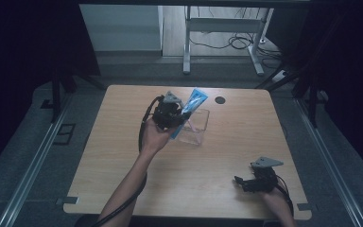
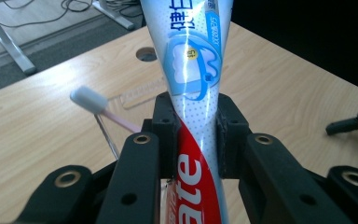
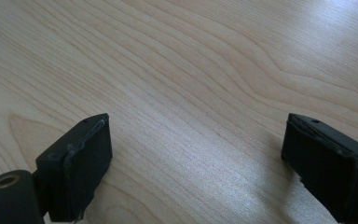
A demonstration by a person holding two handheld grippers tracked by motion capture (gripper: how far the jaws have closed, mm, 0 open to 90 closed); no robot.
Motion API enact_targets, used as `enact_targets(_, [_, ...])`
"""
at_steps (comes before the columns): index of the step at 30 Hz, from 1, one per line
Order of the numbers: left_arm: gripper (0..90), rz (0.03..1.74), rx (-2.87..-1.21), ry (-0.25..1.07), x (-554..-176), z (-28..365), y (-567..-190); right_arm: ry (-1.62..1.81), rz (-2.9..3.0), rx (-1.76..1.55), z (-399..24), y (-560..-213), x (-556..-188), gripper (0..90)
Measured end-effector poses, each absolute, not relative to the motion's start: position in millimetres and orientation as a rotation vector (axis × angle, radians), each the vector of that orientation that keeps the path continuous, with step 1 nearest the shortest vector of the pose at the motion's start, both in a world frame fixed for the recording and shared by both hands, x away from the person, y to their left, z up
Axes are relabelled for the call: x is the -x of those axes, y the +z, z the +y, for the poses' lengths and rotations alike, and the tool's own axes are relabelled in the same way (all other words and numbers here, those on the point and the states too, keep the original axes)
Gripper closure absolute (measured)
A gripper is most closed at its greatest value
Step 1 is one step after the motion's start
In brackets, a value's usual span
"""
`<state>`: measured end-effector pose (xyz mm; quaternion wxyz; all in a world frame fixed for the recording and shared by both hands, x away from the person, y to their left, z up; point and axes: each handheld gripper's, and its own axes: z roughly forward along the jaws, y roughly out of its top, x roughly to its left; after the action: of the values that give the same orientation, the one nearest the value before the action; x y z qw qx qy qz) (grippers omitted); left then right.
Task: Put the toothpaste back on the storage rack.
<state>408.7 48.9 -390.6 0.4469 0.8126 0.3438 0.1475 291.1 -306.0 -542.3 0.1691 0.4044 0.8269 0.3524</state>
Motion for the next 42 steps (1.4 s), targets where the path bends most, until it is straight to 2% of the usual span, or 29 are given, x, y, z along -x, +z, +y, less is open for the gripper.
enact_targets(42, [73.7, 0.771, -1.955, 0.479, -465, -4, -406, 1.003, 2.351, -1.148, -306, -542, -291, 8.6])
